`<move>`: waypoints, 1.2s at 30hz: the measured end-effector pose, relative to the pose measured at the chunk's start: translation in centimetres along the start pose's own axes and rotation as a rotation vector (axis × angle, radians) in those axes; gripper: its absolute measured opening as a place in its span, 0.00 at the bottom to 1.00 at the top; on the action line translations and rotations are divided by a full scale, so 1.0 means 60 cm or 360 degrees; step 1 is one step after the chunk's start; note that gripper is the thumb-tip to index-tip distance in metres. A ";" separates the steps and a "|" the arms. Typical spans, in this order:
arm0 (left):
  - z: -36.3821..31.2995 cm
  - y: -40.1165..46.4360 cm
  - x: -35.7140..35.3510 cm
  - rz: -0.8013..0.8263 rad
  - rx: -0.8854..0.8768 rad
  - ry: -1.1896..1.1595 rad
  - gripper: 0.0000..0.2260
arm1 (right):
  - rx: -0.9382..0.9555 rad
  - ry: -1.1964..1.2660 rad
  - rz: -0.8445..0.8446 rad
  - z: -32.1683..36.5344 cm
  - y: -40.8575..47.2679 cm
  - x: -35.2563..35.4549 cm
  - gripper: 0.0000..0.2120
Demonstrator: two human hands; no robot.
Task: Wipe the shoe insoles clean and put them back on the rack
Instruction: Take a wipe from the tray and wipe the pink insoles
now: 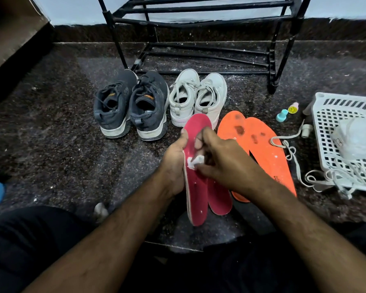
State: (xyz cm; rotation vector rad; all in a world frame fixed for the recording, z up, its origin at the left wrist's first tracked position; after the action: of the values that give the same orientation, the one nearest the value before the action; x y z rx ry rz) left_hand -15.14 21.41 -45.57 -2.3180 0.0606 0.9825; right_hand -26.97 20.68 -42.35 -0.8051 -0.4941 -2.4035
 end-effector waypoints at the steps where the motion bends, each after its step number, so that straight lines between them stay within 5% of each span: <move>1: 0.000 -0.001 -0.001 0.0001 0.0007 0.0013 0.27 | -0.0001 0.0042 -0.0040 0.000 0.000 0.007 0.18; 5: 0.013 0.004 -0.001 -0.0016 0.0018 0.0284 0.28 | -0.0025 -0.0074 -0.0608 -0.013 0.010 0.041 0.16; 11: 0.006 0.004 0.001 0.0043 0.0023 0.0005 0.35 | 0.0011 0.0109 -0.0139 -0.008 0.006 0.006 0.17; 17: 0.015 0.002 -0.001 -0.0021 0.0041 0.0419 0.28 | -0.0082 -0.0181 -0.0718 -0.021 0.009 0.043 0.13; 23: 0.006 0.002 -0.001 -0.0058 -0.0023 0.0192 0.27 | -0.0028 -0.0046 -0.0165 -0.016 0.006 0.020 0.17; 27: 0.017 0.001 -0.008 -0.0111 -0.0018 0.0500 0.27 | -0.0095 -0.0298 -0.0578 -0.033 0.013 0.052 0.14; 32: 0.018 -0.002 -0.011 -0.0130 -0.0007 0.0176 0.24 | -0.0011 -0.0183 -0.0270 -0.017 -0.008 0.001 0.16; 36: 0.023 -0.001 -0.009 -0.0118 0.0013 0.0510 0.27 | -0.0133 -0.0322 -0.0602 -0.041 0.012 0.042 0.16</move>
State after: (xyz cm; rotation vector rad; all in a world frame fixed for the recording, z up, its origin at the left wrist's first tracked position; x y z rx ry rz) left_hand -16.38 22.12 -45.92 -2.4308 0.1066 0.5668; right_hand -29.29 17.97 -42.49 -1.0806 -0.6810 -2.7145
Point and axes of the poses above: each hand's wrist, its own y-axis towards the middle knuckle, its own x-axis out of the back of the hand, z = x × y, the point moved 2 cm from there along y, towards the middle knuckle, and after that the axes turned 2 degrees about x, right-handed, at the moved point
